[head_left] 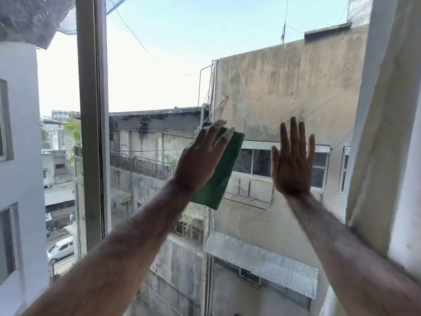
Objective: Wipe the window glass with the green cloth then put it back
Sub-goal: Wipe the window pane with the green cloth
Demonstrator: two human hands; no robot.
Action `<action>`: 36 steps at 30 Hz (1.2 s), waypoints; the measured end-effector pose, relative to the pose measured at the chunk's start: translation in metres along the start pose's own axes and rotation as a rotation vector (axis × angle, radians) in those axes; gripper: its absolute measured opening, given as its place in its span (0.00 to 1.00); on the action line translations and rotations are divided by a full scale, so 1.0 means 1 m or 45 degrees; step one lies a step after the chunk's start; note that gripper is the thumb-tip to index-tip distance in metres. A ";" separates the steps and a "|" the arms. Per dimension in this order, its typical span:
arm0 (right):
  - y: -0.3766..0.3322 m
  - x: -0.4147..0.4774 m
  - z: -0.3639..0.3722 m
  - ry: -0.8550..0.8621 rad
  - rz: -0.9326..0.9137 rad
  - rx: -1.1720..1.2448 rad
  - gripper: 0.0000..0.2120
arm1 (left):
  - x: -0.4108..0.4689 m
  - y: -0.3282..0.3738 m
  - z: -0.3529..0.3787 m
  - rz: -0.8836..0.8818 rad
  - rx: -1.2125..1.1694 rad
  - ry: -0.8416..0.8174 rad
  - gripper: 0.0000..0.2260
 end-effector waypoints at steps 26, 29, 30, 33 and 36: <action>-0.078 -0.003 -0.059 -0.805 0.340 1.143 0.24 | 0.019 -0.034 -0.078 -1.069 -0.895 -0.391 0.11; -0.081 -0.014 -0.061 -0.880 0.530 1.435 0.11 | -0.013 -0.040 -0.089 -1.314 -1.247 -0.370 0.11; -0.083 -0.019 -0.064 -0.911 0.580 1.541 0.12 | -0.028 -0.041 -0.090 -1.390 -1.356 -0.378 0.10; -0.088 -0.052 -0.068 -1.008 0.770 1.778 0.12 | -0.082 -0.042 -0.092 -1.643 -1.627 -0.354 0.12; -0.095 -0.103 -0.066 -1.077 0.985 1.959 0.10 | -0.143 -0.035 -0.092 -1.882 -1.742 -0.331 0.19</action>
Point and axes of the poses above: each hand's wrist, its own x-axis towards the middle knuckle, its own z-axis out of the palm, y = z × x, the point moved 5 cm from there along x, towards the middle knuckle, and after that the axes turned 5 degrees about -y, right-handed, at the moved point
